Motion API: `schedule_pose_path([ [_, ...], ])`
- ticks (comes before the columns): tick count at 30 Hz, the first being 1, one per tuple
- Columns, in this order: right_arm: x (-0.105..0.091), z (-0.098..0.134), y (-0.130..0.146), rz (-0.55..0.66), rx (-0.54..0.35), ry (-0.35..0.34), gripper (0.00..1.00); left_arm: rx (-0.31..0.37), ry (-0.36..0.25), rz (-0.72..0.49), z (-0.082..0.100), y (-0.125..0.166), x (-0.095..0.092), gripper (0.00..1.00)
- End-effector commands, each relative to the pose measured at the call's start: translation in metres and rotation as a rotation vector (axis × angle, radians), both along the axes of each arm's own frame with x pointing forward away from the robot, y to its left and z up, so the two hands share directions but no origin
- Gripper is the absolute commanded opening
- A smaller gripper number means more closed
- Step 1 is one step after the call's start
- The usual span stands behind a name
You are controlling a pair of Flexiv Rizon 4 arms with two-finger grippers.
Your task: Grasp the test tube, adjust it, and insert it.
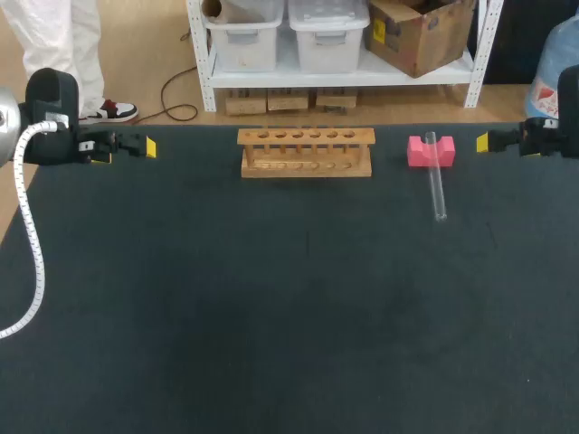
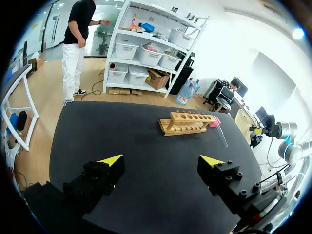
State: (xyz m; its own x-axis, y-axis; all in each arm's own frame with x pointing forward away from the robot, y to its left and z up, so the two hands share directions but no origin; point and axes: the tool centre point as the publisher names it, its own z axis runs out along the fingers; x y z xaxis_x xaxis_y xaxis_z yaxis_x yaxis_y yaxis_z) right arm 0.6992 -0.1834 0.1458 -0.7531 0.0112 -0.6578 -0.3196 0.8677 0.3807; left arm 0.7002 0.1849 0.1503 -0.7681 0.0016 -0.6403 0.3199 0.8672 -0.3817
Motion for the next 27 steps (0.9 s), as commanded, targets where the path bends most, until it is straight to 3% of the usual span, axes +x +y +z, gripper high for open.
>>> schedule_pose_path([
  [1, -0.001, 0.001, 0.001, -0.004, -0.005, 0.001, 1.0, 0.004, 0.004, 0.002, 0.001, -0.001, 0.0, 1.0],
  [14, -0.001, 0.001, 0.001, -0.004, -0.005, 0.001, 1.0, 0.005, -0.004, -0.015, 0.001, -0.001, 0.001, 1.0],
  [22, -0.001, 0.001, 0.001, -0.004, -0.005, 0.001, 1.0, -0.032, -0.147, -0.256, 0.01, 0.005, 0.016, 1.0],
  [27, -0.001, 0.001, 0.001, -0.004, -0.005, 0.001, 1.0, -0.023, -0.28, -0.439, 0.015, 0.011, 0.03, 1.0],
])
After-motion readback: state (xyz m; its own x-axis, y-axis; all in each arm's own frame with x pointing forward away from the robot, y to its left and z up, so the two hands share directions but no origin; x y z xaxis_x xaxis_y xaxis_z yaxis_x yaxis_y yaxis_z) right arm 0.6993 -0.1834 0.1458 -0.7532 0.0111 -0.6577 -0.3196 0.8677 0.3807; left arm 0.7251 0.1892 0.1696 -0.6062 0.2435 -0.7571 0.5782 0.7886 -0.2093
